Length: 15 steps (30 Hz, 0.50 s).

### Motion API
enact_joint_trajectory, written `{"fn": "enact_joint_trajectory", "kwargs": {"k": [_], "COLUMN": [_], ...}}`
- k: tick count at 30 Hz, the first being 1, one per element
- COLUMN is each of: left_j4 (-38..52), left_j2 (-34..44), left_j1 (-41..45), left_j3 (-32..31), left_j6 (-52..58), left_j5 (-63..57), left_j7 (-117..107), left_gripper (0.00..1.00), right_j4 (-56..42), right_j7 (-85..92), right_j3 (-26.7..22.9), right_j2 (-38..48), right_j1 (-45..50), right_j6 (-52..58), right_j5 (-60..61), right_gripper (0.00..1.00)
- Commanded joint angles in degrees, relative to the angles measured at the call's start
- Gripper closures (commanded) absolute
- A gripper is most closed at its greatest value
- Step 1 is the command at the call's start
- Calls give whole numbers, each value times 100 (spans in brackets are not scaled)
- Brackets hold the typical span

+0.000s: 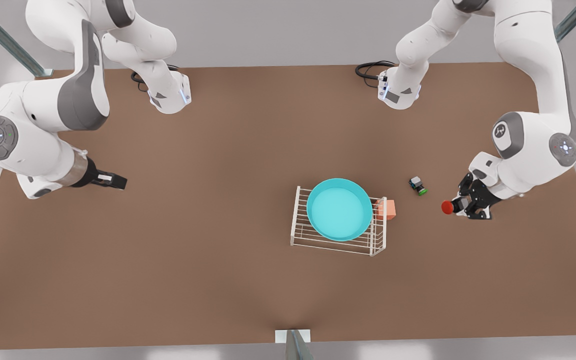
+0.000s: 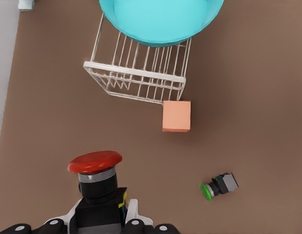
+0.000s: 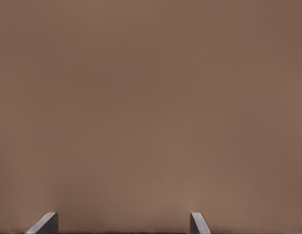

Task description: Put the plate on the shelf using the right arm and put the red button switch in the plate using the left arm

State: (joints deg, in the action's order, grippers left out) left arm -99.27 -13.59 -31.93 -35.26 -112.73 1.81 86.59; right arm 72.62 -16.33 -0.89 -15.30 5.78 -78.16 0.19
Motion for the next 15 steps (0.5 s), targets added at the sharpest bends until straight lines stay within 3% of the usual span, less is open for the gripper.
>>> {"fn": "enact_joint_trajectory", "kwargs": {"k": [1,8,15], "left_j4": [144,935,1692], "left_j2": [-20,-257,-1128], "left_j1": [239,1171,2278], "left_j3": [-25,-34,-25], "left_j6": [850,1095,1122], "left_j5": [13,39,-110], "left_j7": [-3218,-5029,-6629], "left_gripper": [57,57,57], "right_j4": [-20,-20,-20], "right_j7": [1880,1871,1783], "right_j3": [-8,-25,-8], "right_j2": [10,1,-43], "right_j1": [-77,-59,-50], "right_j6": [424,459,406], "right_j5": [-80,-467,-467], "right_gripper": [0,0,0]}}
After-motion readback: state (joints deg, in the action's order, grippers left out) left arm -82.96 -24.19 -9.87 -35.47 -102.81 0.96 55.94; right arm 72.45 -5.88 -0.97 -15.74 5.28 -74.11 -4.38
